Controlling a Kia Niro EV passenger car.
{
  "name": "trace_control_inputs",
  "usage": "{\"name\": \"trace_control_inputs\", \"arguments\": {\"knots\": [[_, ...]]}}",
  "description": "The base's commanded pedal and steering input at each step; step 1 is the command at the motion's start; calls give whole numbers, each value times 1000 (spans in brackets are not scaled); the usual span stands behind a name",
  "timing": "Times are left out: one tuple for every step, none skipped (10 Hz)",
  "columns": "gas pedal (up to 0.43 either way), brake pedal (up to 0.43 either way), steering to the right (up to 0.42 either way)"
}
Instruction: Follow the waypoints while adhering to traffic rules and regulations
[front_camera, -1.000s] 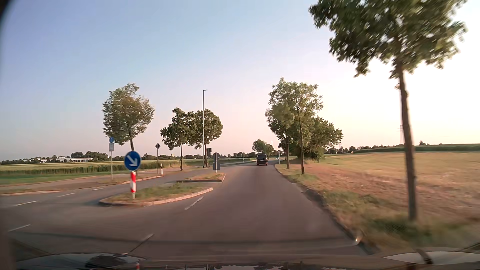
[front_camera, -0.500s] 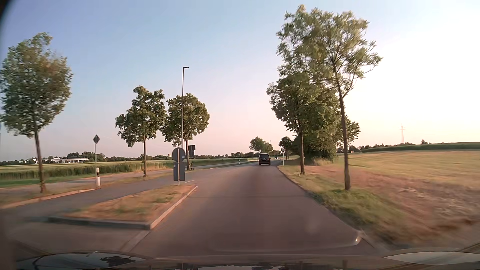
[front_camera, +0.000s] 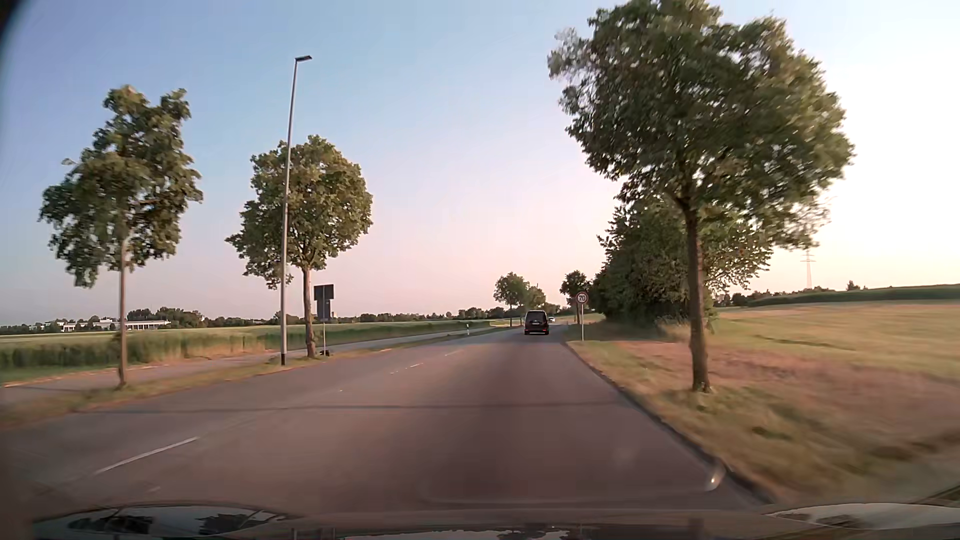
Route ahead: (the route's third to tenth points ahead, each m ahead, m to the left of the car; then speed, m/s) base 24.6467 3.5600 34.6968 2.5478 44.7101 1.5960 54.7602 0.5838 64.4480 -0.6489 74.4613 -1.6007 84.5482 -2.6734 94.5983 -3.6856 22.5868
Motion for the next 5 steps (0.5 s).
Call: {"name": "trace_control_inputs", "arguments": {"knots": [[138, 12, 10], [138, 18, 13], [138, 18, 15], [138, 18, 15], [150, 18, 15]]}}
